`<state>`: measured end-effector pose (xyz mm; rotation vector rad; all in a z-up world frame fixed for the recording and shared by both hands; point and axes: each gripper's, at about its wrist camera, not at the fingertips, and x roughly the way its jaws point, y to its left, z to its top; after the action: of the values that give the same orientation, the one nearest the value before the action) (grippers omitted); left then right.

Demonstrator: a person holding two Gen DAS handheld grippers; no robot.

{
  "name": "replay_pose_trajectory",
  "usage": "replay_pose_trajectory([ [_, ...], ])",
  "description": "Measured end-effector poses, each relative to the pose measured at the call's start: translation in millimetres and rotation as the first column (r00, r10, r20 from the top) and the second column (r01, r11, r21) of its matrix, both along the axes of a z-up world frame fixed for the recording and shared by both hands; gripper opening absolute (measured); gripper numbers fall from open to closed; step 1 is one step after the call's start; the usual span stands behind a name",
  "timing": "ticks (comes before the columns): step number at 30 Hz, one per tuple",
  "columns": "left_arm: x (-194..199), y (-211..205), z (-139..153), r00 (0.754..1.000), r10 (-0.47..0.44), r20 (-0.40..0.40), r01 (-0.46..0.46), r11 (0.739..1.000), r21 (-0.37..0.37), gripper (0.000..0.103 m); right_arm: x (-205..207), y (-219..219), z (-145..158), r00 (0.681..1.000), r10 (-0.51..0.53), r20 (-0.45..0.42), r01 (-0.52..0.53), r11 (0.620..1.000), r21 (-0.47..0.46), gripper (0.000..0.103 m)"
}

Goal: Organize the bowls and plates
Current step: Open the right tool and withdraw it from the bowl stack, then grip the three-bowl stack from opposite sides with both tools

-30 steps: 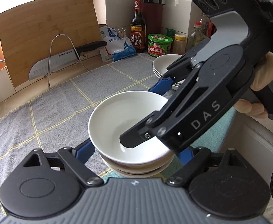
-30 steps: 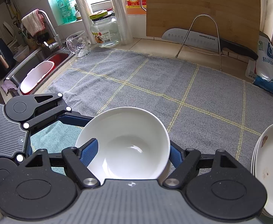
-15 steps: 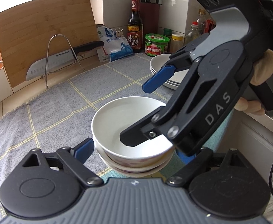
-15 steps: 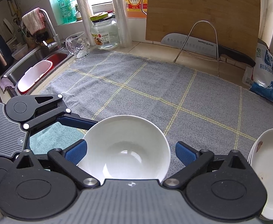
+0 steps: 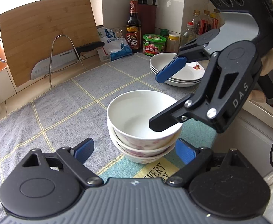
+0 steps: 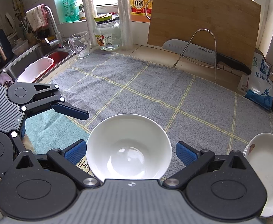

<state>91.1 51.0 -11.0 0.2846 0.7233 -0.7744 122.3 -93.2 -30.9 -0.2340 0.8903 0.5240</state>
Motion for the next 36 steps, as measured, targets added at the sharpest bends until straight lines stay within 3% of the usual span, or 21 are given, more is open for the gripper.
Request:
replay_pose_trajectory([
  [11, -4, 7, -5, 0.996, -0.093, -0.004, 0.093, 0.995, 0.03, 0.094, -42, -5, 15, 0.992, 0.045, 0.118, -0.038, 0.997, -0.064, 0.103],
  [18, -1, 3, -22, 0.992, -0.118, -0.036, 0.121, 0.99, 0.07, 0.094, -55, -14, -11, 0.998, 0.04, 0.053, -0.035, 0.994, -0.104, 0.103],
  [29, 12, -4, -44, 0.992, -0.101, -0.078, 0.108, 0.989, 0.099, 0.093, -34, -19, -74, 0.999, 0.019, -0.027, -0.023, 0.991, -0.134, 0.103],
  [36, 17, -11, -52, 0.989, -0.112, -0.099, 0.124, 0.983, 0.132, 0.093, -20, -22, -88, 0.998, 0.049, -0.04, -0.054, 0.991, -0.122, 0.103],
])
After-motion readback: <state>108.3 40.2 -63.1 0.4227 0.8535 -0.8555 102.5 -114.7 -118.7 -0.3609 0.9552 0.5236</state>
